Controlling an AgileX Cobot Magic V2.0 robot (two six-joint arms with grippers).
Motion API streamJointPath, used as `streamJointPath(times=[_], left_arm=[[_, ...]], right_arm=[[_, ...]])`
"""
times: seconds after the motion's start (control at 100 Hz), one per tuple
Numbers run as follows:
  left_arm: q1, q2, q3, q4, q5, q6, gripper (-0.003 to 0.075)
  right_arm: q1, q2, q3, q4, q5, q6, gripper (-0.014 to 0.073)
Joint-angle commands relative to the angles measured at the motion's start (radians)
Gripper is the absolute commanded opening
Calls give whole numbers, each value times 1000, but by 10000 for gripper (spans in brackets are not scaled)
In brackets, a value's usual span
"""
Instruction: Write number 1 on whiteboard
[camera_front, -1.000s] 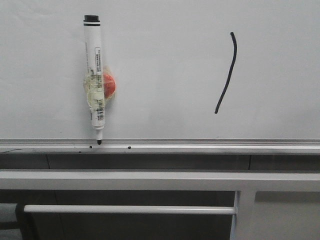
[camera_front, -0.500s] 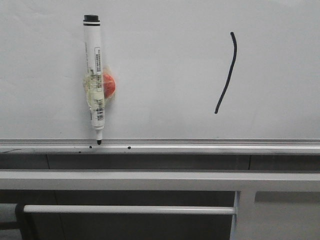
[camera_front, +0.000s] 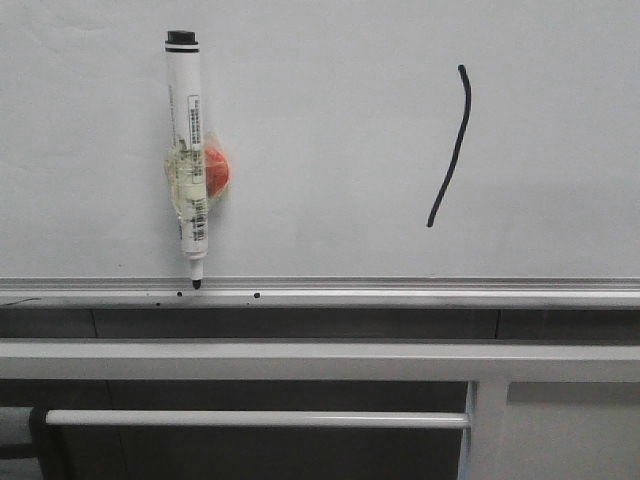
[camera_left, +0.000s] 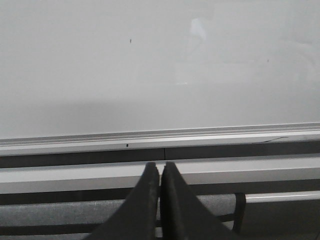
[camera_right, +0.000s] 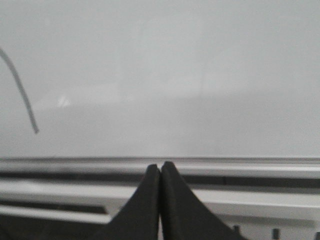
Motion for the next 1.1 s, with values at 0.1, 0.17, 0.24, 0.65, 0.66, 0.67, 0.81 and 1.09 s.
streamJointPath(times=[0.1,0.17,0.24,0.65,0.66,0.67,0.81,1.09], left_arm=[[-9,-23,7,-6,-68,-9,-20],[-9,-23,7,-6,-68,-9,-20],[-9,-23,7,-6,-68,-9,-20],[-9,-23,7,-6,-68,-9,-20],[-9,-23,7,-6,-68,-9,-20],[-9,-23,7,-6,-68,-9,-20],[-9,-23,7,-6,-68,-9,-20],[-9,-23,7,-6,-68,-9,-20]], right_arm=[[-194,-95,24,-14,-61,-17,-43],[-234,-103,24,-14,-21,-17,-43],[-257,-103,24,-14,55,-20,-43],[-308,-103,24,110,189,-272,-43],[-308,-103,24,110,189,-272,-43],[-308,-103,24,110,189,-272,-43],[-308,-103,24,110,189,-291,-43],[-308,-103,24,110,192,-315,-43]])
